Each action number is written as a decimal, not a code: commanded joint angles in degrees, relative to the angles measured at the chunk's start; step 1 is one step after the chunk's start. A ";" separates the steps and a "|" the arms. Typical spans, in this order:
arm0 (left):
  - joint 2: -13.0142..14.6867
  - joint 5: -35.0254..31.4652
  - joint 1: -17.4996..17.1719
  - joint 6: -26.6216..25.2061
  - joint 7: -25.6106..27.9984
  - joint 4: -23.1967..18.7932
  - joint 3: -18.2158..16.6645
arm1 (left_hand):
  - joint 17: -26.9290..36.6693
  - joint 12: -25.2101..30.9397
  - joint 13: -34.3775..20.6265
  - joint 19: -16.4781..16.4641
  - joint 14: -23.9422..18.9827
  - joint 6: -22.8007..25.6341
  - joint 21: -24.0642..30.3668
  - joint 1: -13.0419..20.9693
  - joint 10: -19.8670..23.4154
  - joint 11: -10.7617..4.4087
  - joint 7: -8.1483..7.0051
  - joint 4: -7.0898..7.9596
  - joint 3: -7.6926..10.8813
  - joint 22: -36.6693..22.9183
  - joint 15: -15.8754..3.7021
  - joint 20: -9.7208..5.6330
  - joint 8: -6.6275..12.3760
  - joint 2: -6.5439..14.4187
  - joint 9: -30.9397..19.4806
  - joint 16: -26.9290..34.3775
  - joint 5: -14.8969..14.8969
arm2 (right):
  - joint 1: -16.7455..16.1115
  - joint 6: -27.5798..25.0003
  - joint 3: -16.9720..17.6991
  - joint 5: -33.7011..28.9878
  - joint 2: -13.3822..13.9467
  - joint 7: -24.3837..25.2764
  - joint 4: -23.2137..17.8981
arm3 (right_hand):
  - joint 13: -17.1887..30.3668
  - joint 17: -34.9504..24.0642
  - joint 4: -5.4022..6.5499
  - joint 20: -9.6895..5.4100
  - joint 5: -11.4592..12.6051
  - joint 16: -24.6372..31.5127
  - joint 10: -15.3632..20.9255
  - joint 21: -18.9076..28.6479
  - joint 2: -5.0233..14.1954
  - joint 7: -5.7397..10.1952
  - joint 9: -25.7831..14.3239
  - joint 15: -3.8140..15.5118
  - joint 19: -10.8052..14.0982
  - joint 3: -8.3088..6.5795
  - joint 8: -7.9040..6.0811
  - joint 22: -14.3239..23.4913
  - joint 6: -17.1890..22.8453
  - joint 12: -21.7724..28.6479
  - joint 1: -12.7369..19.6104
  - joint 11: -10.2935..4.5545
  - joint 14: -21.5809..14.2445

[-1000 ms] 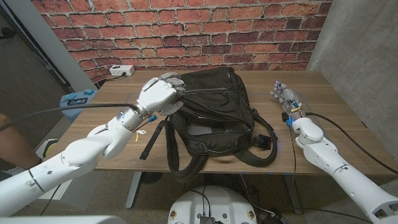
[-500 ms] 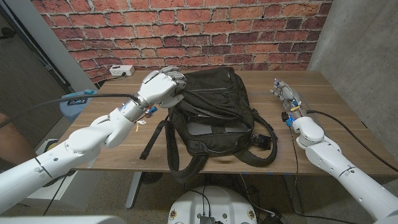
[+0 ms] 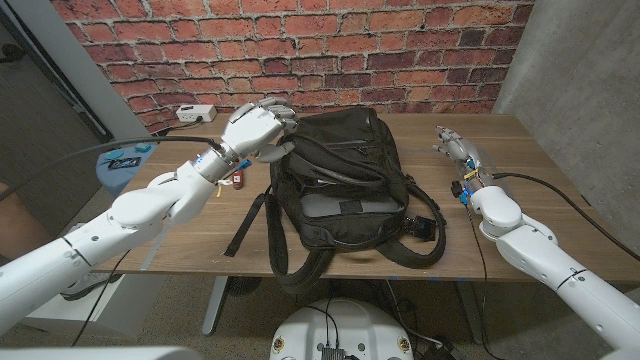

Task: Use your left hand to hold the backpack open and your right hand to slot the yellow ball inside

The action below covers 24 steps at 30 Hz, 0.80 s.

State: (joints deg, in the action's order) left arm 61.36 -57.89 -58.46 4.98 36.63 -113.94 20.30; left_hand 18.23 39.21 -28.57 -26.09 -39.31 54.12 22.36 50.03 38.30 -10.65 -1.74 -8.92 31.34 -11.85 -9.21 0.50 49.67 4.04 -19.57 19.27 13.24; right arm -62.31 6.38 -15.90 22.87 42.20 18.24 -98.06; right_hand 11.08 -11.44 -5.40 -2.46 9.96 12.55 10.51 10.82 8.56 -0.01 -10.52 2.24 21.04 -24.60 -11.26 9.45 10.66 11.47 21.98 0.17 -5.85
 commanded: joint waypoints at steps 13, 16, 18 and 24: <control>-1.26 3.05 4.88 2.35 -1.36 3.43 1.33 | 0.54 0.31 -0.59 -0.02 -0.89 -0.28 0.46 0.20 0.70 -0.05 0.09 -0.34 0.29 -0.13 -0.24 -0.28 0.81 0.72 -0.06 -0.37 -0.09 | -4.23 -11.51 2.39 -6.54 6.54 3.83 -10.82 | 0.30 0.25 -1.95 -1.18 0.38 -0.01 2.23 0.62 -0.49 -0.49 -0.26 0.01 1.50 -0.16 -0.84 0.30 2.54 0.79 2.28 0.99 -1.76; -1.42 3.21 5.27 2.24 -1.51 3.71 1.33 | 0.68 0.29 -0.64 0.02 -0.87 -0.32 0.50 0.27 0.68 -0.28 0.02 -0.36 0.22 -0.12 -0.27 -0.32 0.88 0.75 -0.06 -0.35 -0.13 | -4.89 -12.67 3.03 -6.72 7.40 3.69 -11.86 | 0.32 0.27 -2.07 -1.09 0.38 0.00 2.41 0.62 -0.55 -0.50 -0.27 -0.05 1.55 -0.13 -0.83 0.30 2.60 0.84 2.39 0.90 -1.85; -1.58 3.75 5.63 2.40 -1.72 3.97 1.31 | 0.79 0.24 -0.68 0.02 -0.86 -0.30 0.54 0.26 0.59 -0.24 0.11 -0.31 0.18 -0.12 -0.25 -0.30 0.87 0.86 0.06 -0.33 -0.16 | -5.31 -14.11 3.34 -7.14 8.16 3.81 -12.85 | 0.34 0.27 -2.16 -1.09 0.38 -0.02 2.64 0.61 -0.60 -0.54 -0.27 -0.07 1.55 -0.11 -0.88 0.30 2.79 0.92 2.46 0.86 -1.87; -2.21 4.87 6.87 2.55 -2.18 4.72 1.25 | 0.90 0.27 -0.78 0.08 -0.91 -0.46 0.64 0.26 0.76 -0.28 0.06 -0.31 0.15 -0.12 -0.29 -0.29 0.99 0.87 0.08 -0.43 -0.20 | -6.61 -17.36 4.07 -8.79 9.81 4.65 -15.23 | 0.45 0.31 -2.54 -0.89 0.37 0.05 2.83 0.67 -0.88 -0.54 -0.30 0.02 1.88 0.04 -0.83 0.30 2.95 0.95 2.77 1.16 -2.30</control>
State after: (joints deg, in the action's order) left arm 59.95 -54.67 -53.49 7.10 35.12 -110.47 21.49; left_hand 19.03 39.21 -29.10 -26.09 -39.73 53.97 22.68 50.24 38.48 -10.84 -1.59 -9.03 31.45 -11.85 -9.62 0.50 50.33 4.24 -19.39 18.98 13.02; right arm -66.91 -5.72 -13.15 16.59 49.21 21.74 -109.27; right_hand 11.37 -11.19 -7.45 -2.37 9.96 12.55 12.97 11.13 7.91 -0.52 -10.52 2.30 22.23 -24.43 -11.87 9.45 13.21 12.10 24.10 1.19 -7.46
